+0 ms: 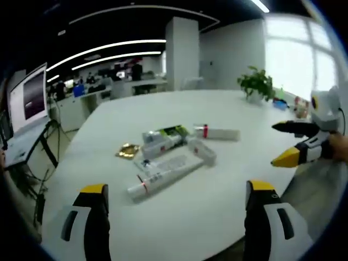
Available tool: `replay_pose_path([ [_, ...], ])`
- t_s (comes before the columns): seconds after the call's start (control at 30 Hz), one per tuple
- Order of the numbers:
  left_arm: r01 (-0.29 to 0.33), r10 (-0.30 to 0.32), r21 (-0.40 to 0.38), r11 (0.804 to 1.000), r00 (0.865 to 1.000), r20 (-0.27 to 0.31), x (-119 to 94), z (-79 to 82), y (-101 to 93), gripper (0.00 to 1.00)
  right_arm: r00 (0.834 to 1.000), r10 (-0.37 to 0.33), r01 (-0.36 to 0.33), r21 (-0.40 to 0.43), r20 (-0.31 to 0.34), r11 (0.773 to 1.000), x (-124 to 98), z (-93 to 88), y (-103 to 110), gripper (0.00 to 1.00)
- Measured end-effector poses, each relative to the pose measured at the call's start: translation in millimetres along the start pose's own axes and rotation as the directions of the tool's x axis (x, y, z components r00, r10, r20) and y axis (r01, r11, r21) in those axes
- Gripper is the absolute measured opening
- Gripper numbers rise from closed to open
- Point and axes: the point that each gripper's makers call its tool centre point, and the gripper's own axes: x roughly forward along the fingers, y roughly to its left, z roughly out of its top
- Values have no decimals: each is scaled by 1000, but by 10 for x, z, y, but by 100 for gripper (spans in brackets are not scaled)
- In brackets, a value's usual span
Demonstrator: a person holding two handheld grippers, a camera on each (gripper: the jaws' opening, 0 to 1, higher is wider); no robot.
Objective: Arrange the skincare products in the storage area until every visible bottle or jar stands upright without overlapping.
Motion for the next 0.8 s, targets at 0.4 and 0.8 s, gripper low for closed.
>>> replay_pose_path([
  [0.4,-2,2,-5,1000,1000,-6,3,-14,4,99,1000,-2,2,1,-4,1000,-1,-7,-1,100],
  [0.8,-12,12,-15,1000,1000,-3,-2,-11,32,99,1000,-6,6,0,-7,1000,-3,-6,-4,100],
])
